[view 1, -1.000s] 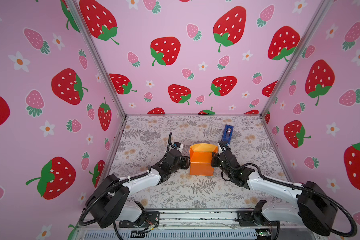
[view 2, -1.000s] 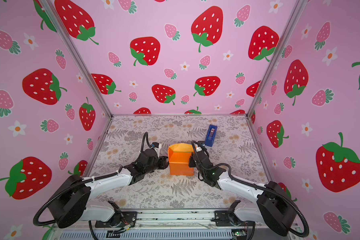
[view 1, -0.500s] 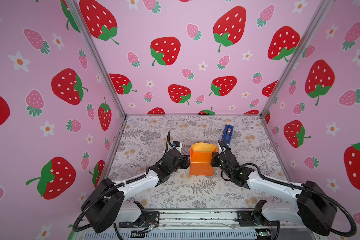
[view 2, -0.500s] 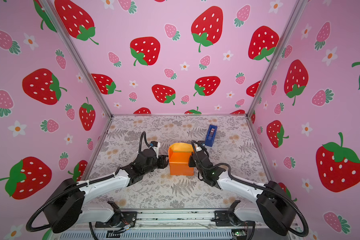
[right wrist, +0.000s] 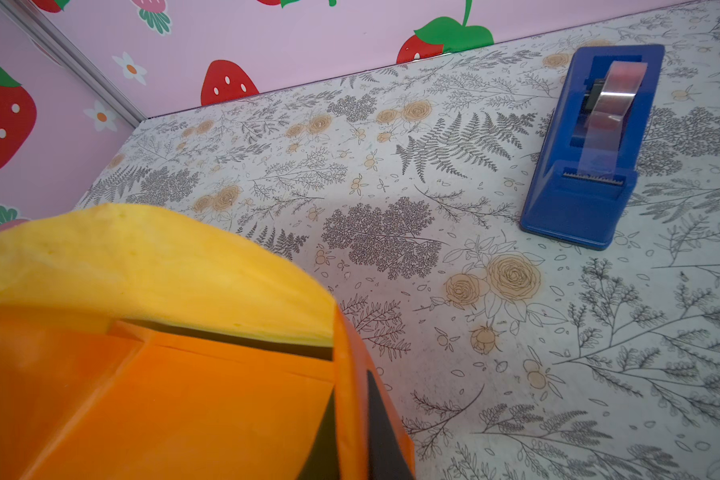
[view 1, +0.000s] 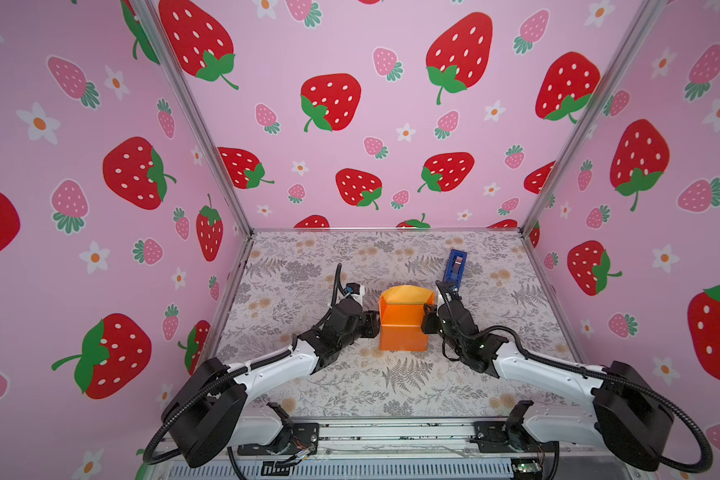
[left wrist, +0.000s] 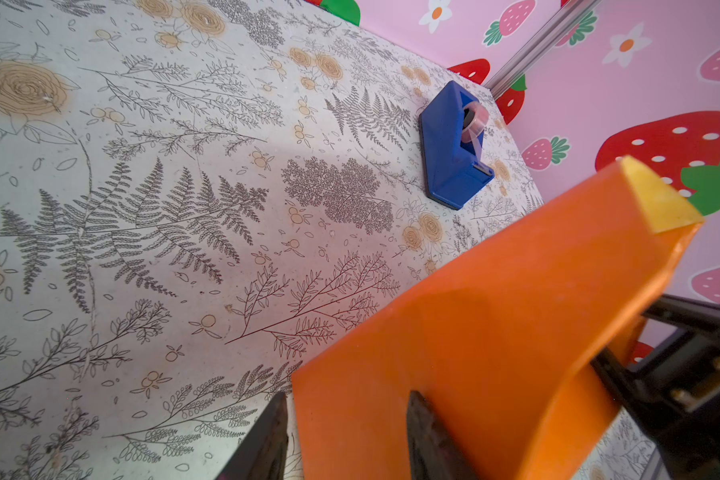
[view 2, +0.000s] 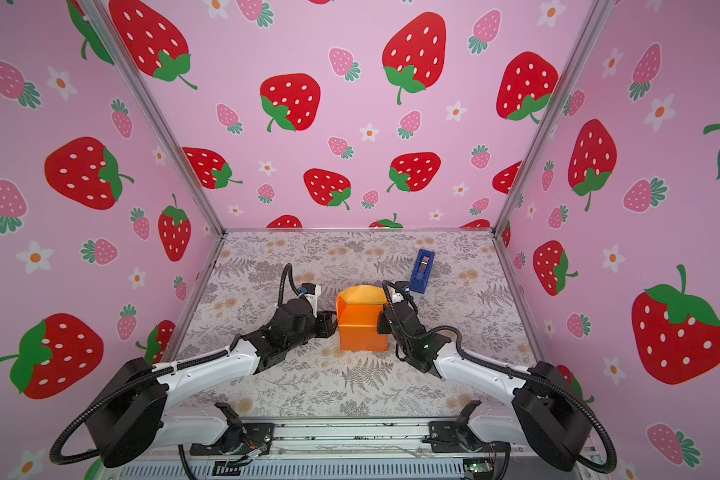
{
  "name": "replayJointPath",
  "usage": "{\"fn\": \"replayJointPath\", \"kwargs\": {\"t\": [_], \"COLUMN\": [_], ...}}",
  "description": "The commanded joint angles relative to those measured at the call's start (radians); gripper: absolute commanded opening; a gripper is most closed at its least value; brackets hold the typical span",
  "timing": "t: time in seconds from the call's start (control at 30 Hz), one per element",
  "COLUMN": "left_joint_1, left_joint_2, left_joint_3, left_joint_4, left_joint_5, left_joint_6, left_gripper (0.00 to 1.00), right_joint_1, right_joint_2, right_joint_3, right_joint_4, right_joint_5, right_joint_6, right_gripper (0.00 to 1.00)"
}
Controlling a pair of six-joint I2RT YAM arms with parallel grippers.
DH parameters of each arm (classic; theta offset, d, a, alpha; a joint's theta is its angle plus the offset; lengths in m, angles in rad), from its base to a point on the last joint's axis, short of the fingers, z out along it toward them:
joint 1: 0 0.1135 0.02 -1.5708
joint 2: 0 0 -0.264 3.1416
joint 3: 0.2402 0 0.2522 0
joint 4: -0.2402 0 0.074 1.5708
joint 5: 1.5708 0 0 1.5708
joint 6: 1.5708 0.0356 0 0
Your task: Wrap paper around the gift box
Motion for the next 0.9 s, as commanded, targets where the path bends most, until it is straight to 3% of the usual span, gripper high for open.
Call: {"fn": "replayJointPath", "kwargs": {"t": [0.0, 0.87], "left_joint_1": [-0.011, -0.022], "left_joint_2": [-0.029, -0.031], "left_joint_3": [0.035, 0.040], "left_joint_4": [0.001, 0.006], "left_joint_5": [-0.012, -0.033], "left_joint_6": [0.002, 0.003], "left_gripper": [0.48, 0.48], "right_joint_1": [0.006, 0.006], "right_joint_2": [0.025, 0.025], "right_joint_3": [-0.001, -0.010], "right_joint_4": [-0.086, -0.085], "right_joint_5": [-0.018, -0.023], "right_joint_6": [0.005, 0.011], "right_gripper": [0.09, 0.09]}}
